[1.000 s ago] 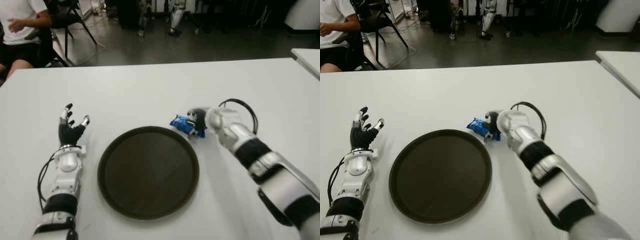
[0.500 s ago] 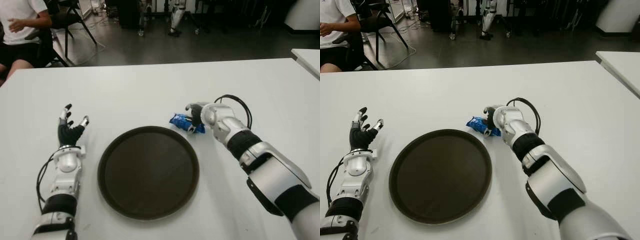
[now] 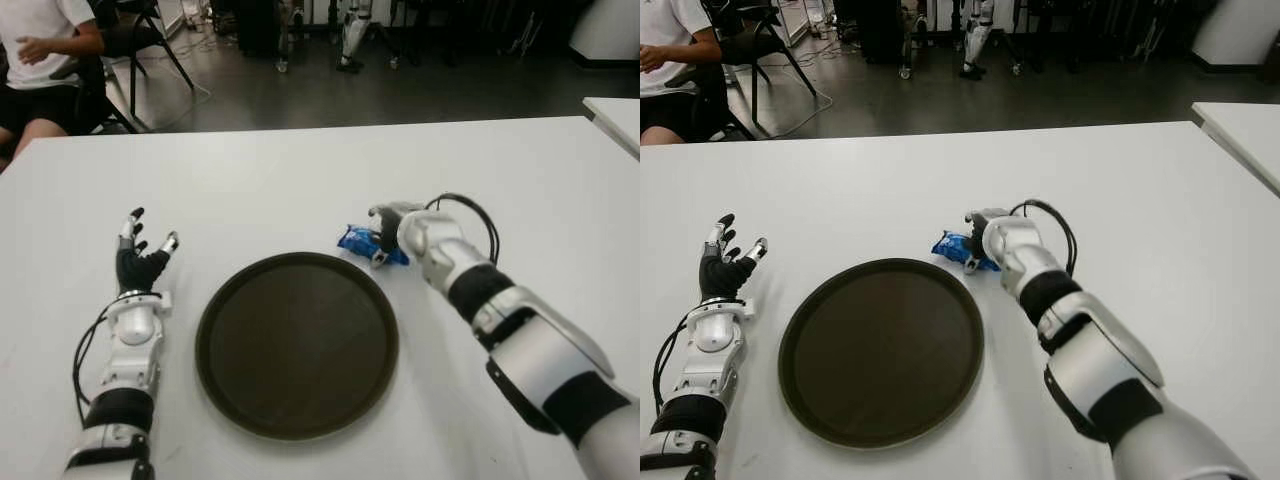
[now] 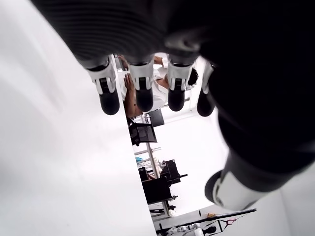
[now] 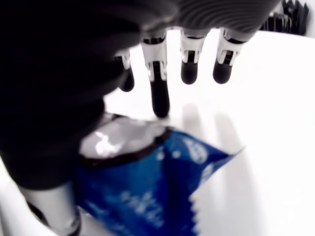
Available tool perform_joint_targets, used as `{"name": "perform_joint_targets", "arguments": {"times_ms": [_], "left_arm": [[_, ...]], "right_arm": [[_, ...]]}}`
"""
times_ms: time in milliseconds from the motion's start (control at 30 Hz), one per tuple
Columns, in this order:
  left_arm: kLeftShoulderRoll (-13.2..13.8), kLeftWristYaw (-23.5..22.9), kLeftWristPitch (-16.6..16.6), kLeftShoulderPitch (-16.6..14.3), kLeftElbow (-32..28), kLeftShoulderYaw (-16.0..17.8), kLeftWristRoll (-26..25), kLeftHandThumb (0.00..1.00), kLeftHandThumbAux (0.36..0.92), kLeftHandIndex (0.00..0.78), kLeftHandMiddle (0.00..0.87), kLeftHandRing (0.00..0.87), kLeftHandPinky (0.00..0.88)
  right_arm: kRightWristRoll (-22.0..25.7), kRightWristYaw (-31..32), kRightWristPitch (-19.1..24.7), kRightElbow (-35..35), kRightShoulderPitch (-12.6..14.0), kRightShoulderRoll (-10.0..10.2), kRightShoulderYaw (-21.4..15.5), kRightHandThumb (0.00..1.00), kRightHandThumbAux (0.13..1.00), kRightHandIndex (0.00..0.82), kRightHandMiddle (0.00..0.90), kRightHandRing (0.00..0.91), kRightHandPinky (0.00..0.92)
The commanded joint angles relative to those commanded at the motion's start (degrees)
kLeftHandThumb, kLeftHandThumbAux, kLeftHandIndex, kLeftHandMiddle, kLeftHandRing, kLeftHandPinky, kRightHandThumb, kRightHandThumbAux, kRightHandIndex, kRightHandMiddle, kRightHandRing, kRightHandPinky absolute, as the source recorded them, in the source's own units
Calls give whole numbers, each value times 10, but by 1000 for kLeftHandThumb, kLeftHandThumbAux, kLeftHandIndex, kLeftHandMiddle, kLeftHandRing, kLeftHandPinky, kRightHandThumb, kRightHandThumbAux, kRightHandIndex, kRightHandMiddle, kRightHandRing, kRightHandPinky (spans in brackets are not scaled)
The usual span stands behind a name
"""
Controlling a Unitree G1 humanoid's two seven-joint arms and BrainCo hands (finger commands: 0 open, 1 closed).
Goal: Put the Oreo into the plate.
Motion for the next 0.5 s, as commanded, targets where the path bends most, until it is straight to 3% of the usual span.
{"name": "perform_joint_targets", "arguments": {"times_ms": [33, 133, 267, 500], "left_arm": [[0, 0, -1, 0, 0, 0, 0, 0, 755, 32, 22, 6, 0], [0, 0, -3, 1, 0, 0, 0, 0, 758, 34, 27, 7, 0], [0, -2, -6, 1, 3, 2, -4, 0, 778, 34, 30, 10, 0], [1, -1, -6, -1, 7, 1, -2, 0, 737, 26, 10, 0, 0]], "right_arm": [[-1, -11, -3, 4, 0, 0, 2, 400, 778, 317, 422, 426, 345], [-5, -49, -9, 18, 1, 3, 7, 591, 748, 388, 574, 571, 491], [-9, -90, -3, 32, 1, 7, 11, 665, 732, 418, 670, 649, 540], [-10, -107, -5, 41, -2, 9, 13, 691, 723, 429, 674, 633, 308]]}}
